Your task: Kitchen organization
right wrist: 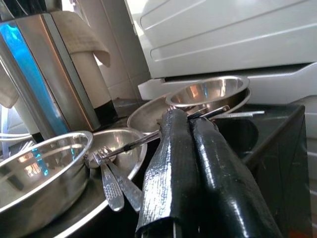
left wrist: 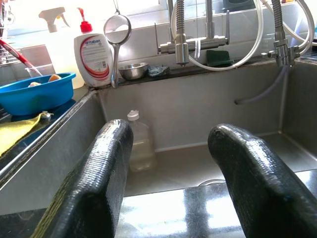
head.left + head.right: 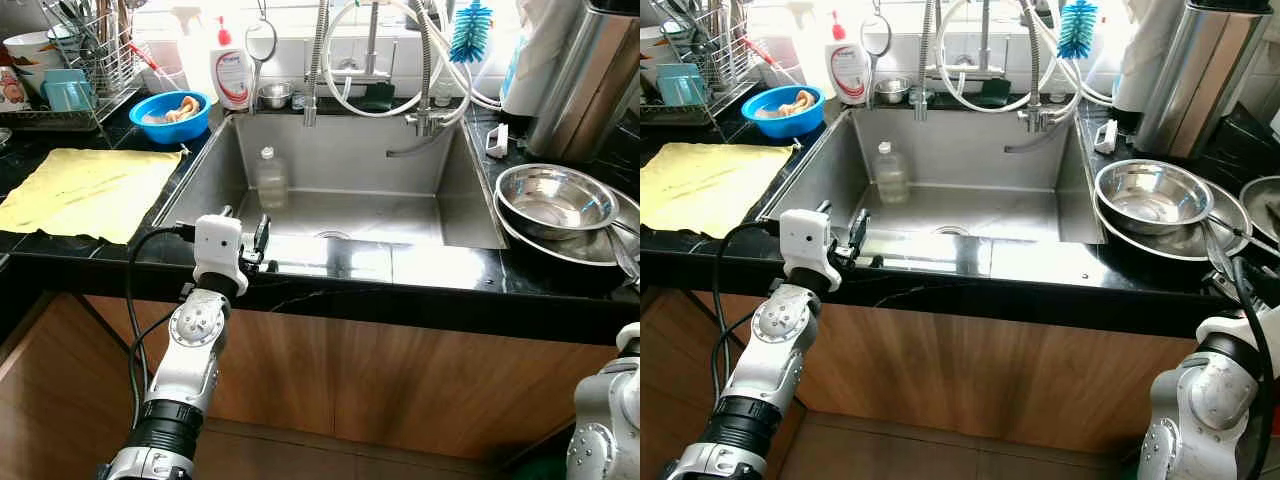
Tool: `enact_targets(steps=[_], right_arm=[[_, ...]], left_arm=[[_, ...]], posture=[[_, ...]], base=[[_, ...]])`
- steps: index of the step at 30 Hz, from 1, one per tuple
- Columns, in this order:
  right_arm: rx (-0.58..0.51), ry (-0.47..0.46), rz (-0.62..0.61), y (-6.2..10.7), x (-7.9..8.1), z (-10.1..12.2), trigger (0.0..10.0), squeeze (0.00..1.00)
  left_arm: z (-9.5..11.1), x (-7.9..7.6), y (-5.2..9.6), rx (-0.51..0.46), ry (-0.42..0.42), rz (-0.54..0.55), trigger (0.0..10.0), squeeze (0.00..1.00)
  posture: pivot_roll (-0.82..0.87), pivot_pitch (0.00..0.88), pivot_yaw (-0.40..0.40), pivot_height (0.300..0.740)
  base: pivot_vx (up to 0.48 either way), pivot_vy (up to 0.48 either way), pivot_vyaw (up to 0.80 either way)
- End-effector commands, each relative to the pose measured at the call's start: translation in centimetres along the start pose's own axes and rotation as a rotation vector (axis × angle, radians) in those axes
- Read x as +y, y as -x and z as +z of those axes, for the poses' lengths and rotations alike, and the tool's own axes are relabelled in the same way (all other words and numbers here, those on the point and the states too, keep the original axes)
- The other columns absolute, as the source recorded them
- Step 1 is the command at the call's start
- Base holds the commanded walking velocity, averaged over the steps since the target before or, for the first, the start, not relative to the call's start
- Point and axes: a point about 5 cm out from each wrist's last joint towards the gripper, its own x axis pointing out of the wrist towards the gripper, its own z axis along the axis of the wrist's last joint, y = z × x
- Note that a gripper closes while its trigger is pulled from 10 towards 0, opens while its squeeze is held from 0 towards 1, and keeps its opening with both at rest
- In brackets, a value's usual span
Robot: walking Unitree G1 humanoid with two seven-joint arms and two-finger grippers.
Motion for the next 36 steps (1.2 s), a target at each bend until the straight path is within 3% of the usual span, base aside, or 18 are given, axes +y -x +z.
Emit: enact_targets(steps=[1,14,15,19,20,21,22,23,24,35,36], right_arm=[[0.028,-0.006,-0.022,0.1,-0.2,-0.4,10.0,0.00],[0.078,0.001,0.004,0.2,0.2,-1.2,10.0,0.00],[0.083,-0.005,0.005,0.2,0.3,-1.3,10.0,1.00],[0.095,0.001,-0.001,0.1,0.2,-1.4,10.0,1.00],[0.096,0.005,0.002,0.1,0.3,-1.4,10.0,0.90],[0.096,0.006,0.005,0.1,0.3,-1.4,10.0,0.90],[0.099,0.007,0.013,0.1,0.3,-1.4,10.0,0.19],[0.099,0.007,0.015,0.1,0.3,-1.4,10.0,0.19],[0.100,0.010,0.017,0.1,0.3,-1.5,10.0,0.00],[0.124,0.009,0.041,-0.1,0.6,-1.8,10.0,0.00],[0.122,0.007,0.042,-0.1,0.6,-1.8,10.0,0.14]], left_arm=[[0.3,0.1,0.2,-0.022,-0.033,-0.009,10.0,0.00],[0.3,0.0,0.4,-0.024,-0.043,-0.019,10.0,0.00],[0.3,0.0,0.4,-0.024,-0.045,-0.020,10.0,0.00],[0.4,0.0,0.4,-0.025,-0.049,-0.019,10.0,0.00],[0.4,0.0,0.4,-0.025,-0.051,-0.018,10.0,0.00],[0.4,0.1,0.4,-0.025,-0.051,-0.017,10.0,0.00],[0.4,0.1,0.4,-0.024,-0.052,-0.016,10.0,0.00],[0.4,0.1,0.4,-0.024,-0.052,-0.016,10.0,0.00],[0.4,0.1,0.5,-0.024,-0.053,-0.016,10.0,0.00],[0.4,0.3,0.4,-0.022,-0.057,-0.007,10.0,0.00],[0.4,0.3,0.4,-0.022,-0.058,-0.007,10.0,0.00]], posture=[[-0.06,0.000,0.051,0.720],[-0.05,0.000,0.049,0.720],[-0.05,0.000,0.049,0.720],[-0.05,0.000,0.048,0.720],[-0.05,0.000,0.047,0.720],[-0.05,0.000,0.047,0.720],[-0.05,0.000,0.047,0.720],[-0.05,0.000,0.047,0.720],[-0.05,0.000,0.046,0.720],[-0.05,0.000,0.047,0.720],[-0.05,0.000,0.047,0.720]], base=[[0.000,0.000,0.00],[0.000,0.000,0.00],[0.000,0.000,0.00],[0.000,0.000,0.00],[0.000,0.000,0.00],[0.000,0.000,0.00],[0.000,0.000,0.00],[0.000,0.000,0.00],[0.000,0.000,0.00],[0.000,0.000,0.00],[0.000,0.000,0.00]])
